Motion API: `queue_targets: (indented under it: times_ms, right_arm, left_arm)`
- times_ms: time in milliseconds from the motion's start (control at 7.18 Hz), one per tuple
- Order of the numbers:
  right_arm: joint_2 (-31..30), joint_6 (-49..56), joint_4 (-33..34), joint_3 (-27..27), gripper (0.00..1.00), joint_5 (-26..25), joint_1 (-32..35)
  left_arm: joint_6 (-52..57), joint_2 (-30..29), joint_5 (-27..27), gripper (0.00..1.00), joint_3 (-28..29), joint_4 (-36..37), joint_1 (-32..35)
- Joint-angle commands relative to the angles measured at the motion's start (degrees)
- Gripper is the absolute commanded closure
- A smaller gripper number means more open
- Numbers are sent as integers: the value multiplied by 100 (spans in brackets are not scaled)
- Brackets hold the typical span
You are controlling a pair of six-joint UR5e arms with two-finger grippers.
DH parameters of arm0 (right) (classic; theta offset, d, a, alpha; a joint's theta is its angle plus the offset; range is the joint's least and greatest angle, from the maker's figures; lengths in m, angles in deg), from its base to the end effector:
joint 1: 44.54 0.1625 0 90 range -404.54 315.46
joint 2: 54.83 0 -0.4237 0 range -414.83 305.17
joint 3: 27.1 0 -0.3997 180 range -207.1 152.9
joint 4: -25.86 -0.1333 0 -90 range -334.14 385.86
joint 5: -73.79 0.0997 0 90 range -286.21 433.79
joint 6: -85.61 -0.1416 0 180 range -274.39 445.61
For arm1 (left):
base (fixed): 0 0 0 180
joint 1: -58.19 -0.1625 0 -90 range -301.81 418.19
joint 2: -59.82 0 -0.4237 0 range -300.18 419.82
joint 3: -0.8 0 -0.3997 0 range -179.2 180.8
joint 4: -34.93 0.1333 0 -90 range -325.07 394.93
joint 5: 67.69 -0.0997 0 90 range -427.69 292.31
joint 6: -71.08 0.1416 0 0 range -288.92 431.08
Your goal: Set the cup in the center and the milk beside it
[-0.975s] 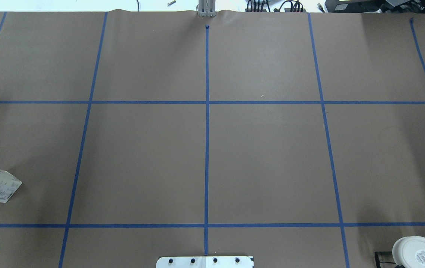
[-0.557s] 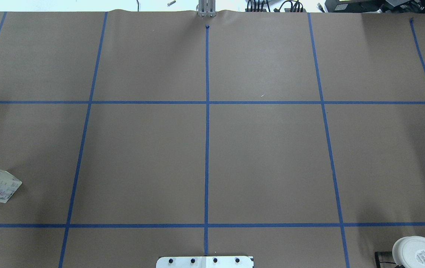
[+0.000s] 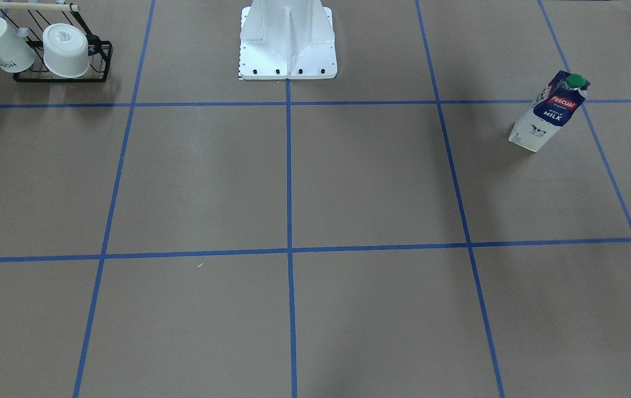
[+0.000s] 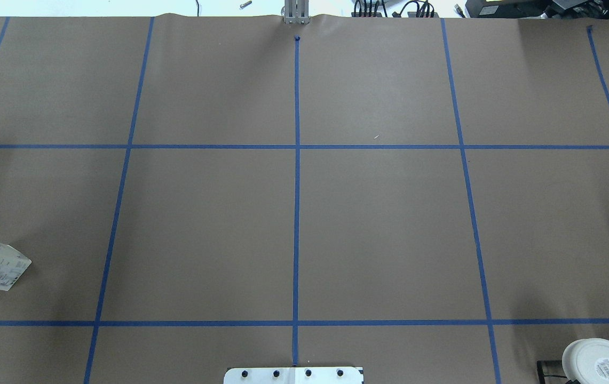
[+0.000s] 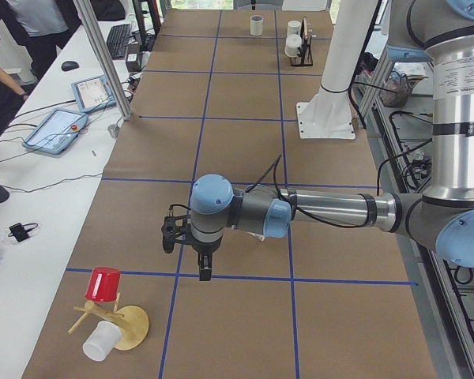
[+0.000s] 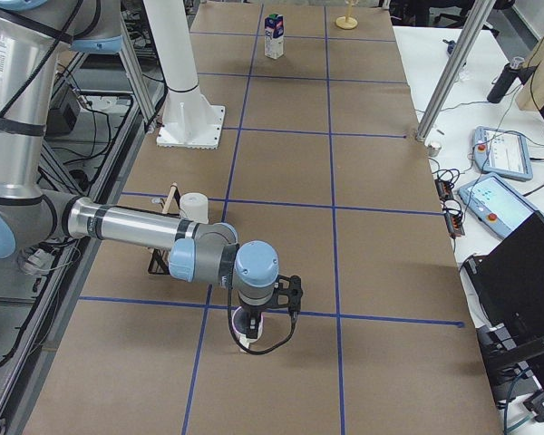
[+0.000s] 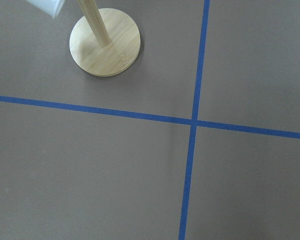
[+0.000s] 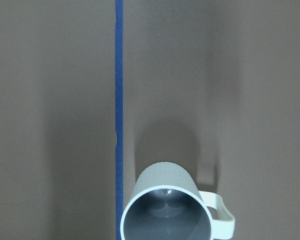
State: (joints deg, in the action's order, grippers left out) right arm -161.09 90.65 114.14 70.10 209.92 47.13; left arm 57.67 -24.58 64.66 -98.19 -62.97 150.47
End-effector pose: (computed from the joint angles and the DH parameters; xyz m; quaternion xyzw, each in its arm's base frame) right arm 0.0418 -0.3614 0.7423 -0.0359 -0.3937 -0.0019 0.9185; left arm -0.0568 -0.4740 0.6436 0.0564 0.3667 -0.0915 0.9241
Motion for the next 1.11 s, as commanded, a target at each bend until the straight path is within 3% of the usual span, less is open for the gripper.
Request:
queue_targets:
  times_ms: [0,975]
  right_arm:
    - [35,-21,-39,-377,0,-42,0]
    - [79,-487,-22,-825,0,98,-26]
  left_arm:
    - [-12,-6,1,1,-14,-1,0]
    - [-12,-68,10,1,-14,-1,0]
